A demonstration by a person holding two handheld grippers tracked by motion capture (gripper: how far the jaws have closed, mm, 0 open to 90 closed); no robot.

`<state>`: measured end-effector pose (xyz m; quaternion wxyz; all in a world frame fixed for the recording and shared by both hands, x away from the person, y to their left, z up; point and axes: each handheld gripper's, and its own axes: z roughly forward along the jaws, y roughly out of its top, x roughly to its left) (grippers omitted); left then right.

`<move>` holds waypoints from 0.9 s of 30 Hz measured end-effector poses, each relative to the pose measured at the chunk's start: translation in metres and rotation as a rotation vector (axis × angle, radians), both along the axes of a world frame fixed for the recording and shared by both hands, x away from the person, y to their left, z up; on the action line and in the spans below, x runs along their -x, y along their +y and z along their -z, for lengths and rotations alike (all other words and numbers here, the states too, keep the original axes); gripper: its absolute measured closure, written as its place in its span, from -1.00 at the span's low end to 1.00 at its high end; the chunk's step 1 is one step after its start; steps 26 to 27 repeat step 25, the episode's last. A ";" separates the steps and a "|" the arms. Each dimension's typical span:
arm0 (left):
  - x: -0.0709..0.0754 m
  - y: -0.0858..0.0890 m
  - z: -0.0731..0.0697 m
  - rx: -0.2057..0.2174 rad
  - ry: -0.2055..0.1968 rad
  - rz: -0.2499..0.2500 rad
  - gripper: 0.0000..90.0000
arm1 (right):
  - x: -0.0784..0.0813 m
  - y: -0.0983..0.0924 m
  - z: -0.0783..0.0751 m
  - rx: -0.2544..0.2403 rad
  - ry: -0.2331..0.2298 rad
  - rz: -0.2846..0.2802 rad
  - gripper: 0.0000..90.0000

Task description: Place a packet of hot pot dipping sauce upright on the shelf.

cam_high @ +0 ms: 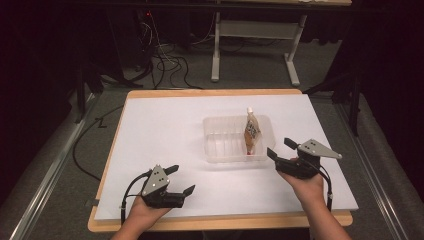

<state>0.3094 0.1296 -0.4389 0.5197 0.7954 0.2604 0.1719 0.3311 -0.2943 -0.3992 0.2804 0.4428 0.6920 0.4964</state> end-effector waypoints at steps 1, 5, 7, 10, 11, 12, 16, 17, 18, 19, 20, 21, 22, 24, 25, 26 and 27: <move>0.000 0.000 0.000 0.000 0.000 0.000 -0.61 | 0.005 -0.005 0.001 0.009 0.001 0.005 -0.47; 0.000 -0.001 0.001 0.002 0.006 -0.001 -0.61 | 0.023 -0.022 0.008 0.034 0.006 0.036 -0.55; 0.000 -0.002 0.001 0.005 0.011 -0.001 -0.61 | 0.033 -0.030 0.013 0.044 0.006 0.051 -0.55; 0.000 -0.002 0.002 0.003 0.017 -0.002 -0.61 | 0.050 -0.046 0.028 0.037 -0.010 0.079 -0.50; -0.001 -0.003 0.002 0.005 0.020 -0.002 -0.61 | 0.055 -0.050 0.033 0.026 -0.004 0.094 -0.47; -0.001 -0.003 0.002 0.007 0.022 -0.001 -0.61 | 0.057 -0.054 0.035 0.024 0.010 0.093 -0.48; -0.001 -0.005 0.003 0.003 0.027 0.004 -0.61 | 0.053 -0.060 0.041 -0.006 0.033 0.108 -0.46; -0.002 -0.006 0.004 0.000 0.027 0.004 -0.61 | 0.051 -0.060 0.042 -0.025 0.047 0.110 -0.46; -0.002 -0.006 0.003 0.001 0.028 0.001 -0.61 | 0.049 -0.060 0.043 -0.026 0.055 0.105 -0.46; -0.002 -0.006 0.003 0.001 0.028 0.001 -0.61 | 0.049 -0.059 0.044 -0.016 0.057 0.105 -0.45; -0.002 -0.005 0.003 0.005 0.028 -0.007 -0.61 | 0.049 -0.059 0.044 0.000 0.051 0.103 -0.45; -0.002 -0.005 0.003 0.005 0.028 -0.007 -0.61 | 0.049 -0.059 0.044 0.000 0.051 0.103 -0.45; -0.002 -0.004 0.003 0.009 0.030 -0.011 -0.61 | 0.049 -0.059 0.044 0.005 0.050 0.100 -0.44; -0.003 -0.003 0.003 0.013 0.033 -0.017 -0.61 | 0.050 -0.062 0.043 -0.012 0.045 0.112 -0.43; -0.003 -0.003 0.003 0.013 0.033 -0.017 -0.61 | 0.050 -0.062 0.043 -0.012 0.045 0.112 -0.43; -0.003 -0.003 0.003 0.013 0.033 -0.017 -0.61 | 0.050 -0.062 0.043 -0.012 0.045 0.112 -0.43; -0.003 -0.003 0.003 0.013 0.033 -0.017 -0.61 | 0.050 -0.062 0.043 -0.012 0.045 0.112 -0.43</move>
